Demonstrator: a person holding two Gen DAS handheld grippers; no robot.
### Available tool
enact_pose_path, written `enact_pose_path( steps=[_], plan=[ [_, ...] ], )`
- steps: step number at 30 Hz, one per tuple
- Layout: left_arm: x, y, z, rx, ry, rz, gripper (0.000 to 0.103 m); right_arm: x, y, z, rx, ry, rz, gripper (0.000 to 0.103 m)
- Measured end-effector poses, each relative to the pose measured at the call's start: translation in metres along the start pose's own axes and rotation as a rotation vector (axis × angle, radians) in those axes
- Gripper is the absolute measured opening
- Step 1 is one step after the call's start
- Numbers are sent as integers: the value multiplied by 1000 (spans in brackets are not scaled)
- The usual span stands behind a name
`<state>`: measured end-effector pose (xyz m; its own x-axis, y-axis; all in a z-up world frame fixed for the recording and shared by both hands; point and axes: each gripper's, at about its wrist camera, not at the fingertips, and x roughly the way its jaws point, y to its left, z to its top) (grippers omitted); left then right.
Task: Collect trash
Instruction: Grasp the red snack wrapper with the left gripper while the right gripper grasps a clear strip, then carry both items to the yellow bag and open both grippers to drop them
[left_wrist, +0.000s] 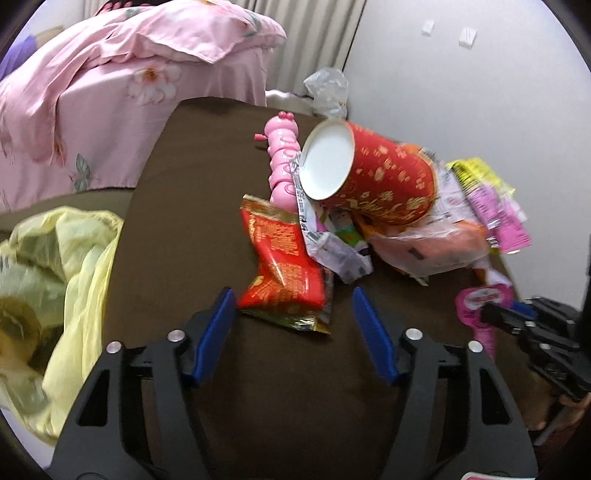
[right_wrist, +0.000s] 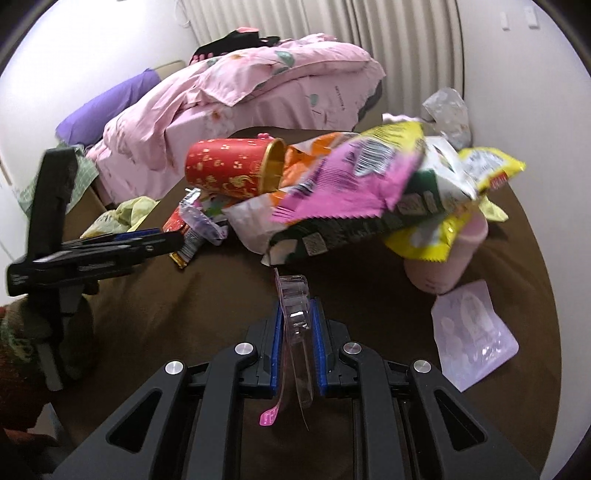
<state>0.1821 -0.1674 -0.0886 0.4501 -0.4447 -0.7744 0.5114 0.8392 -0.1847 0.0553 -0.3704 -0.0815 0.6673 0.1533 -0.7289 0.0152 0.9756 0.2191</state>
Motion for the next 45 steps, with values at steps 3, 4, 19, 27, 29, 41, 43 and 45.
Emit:
enact_pose_path(
  steps=[3, 4, 19, 27, 29, 41, 43, 45],
  plan=[
    [8, -2, 6, 10, 14, 13, 56, 1, -3, -2, 5, 2, 1, 16],
    [9, -2, 6, 8, 19, 12, 55, 2, -3, -2, 5, 5, 2, 16],
    [-60, 10, -35, -40, -28, -24, 34, -10, 29, 8, -68, -38, 50, 16],
    [-122, 31, -46, -86, -146, 17, 34, -19, 63, 26, -157, -68, 110, 16],
    [-142, 42, -43, -104, -195, 61, 34, -24, 76, 35, -189, -90, 135, 16],
    [-216, 150, -42, -298, -305, 243, 34, -9, 197, 118, -395, -195, 348, 16],
    [-215, 164, -45, -312, -296, 244, 34, 6, 214, 124, -405, -174, 374, 16],
    [-209, 171, -50, -318, -284, 237, 34, 27, 233, 129, -419, -132, 411, 16]
  ],
)
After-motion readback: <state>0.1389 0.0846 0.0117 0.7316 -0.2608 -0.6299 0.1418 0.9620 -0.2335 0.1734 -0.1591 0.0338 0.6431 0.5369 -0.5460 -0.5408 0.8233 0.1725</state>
